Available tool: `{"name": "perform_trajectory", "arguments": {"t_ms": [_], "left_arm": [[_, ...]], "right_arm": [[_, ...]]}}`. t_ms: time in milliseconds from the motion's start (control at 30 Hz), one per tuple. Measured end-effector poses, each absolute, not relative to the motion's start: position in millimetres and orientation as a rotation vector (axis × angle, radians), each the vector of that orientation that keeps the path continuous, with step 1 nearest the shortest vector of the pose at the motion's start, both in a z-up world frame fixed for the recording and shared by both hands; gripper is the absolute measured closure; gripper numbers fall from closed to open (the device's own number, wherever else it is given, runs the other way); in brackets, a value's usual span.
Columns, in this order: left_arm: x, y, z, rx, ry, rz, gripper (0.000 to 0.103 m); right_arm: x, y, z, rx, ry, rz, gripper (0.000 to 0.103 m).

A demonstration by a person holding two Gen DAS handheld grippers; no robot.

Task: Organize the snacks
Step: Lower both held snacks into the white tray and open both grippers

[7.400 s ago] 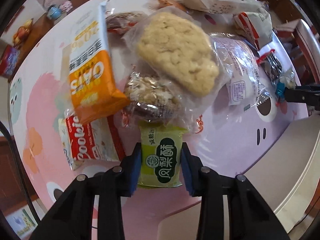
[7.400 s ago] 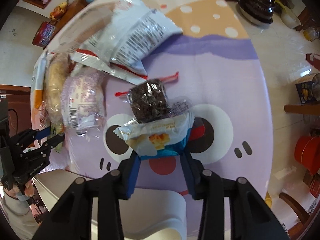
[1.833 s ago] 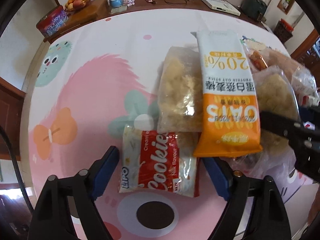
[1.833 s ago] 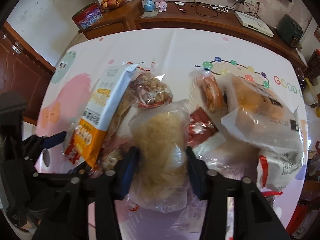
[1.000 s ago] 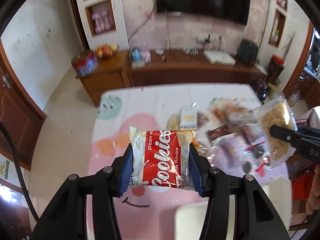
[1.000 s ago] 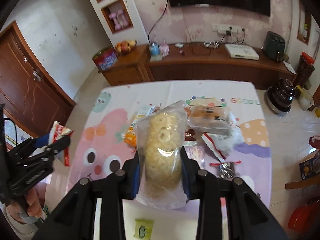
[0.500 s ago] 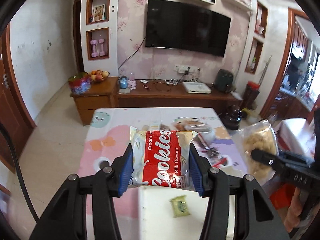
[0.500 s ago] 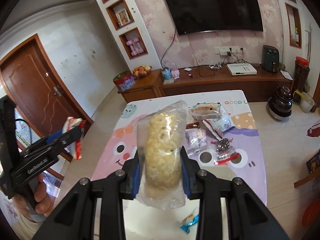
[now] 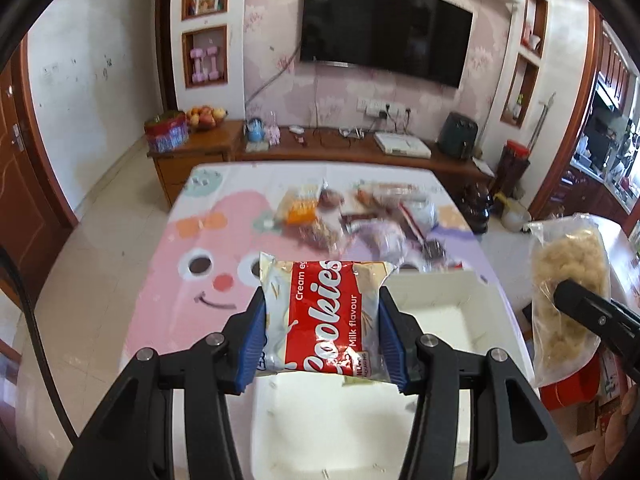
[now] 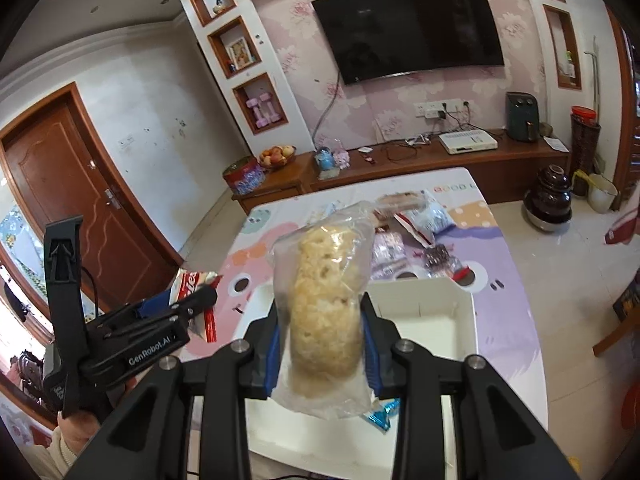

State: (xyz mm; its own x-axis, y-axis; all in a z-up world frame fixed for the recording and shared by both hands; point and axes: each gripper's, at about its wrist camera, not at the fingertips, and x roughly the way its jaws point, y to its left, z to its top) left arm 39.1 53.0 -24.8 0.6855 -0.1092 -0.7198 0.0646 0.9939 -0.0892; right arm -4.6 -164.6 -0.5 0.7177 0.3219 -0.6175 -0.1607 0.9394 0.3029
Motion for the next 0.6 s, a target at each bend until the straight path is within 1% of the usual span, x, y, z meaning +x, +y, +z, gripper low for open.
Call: {"name": "perform_trajectory", "arguments": {"t_ms": [133, 233, 367, 600], "left_arm": [[38, 43, -48, -0.029, 0.850, -0.098, 0.053], [39, 34, -60, -0.006, 0.873, -0.101, 0.053], [38, 28, -66, 0.007, 0.886, -0.099, 0.053], [39, 25, -73, 0.010, 0.923, -0.099, 0.053]], "right_arm": [[-7, -163, -23, 0.233, 0.751, 0.220, 0.069], [-3, -160, -40, 0.233, 0.804, 0.205, 0.069], [6, -157, -56, 0.233, 0.869, 0.206, 0.069], [10, -156, -65, 0.233, 0.906, 0.208, 0.069]]}}
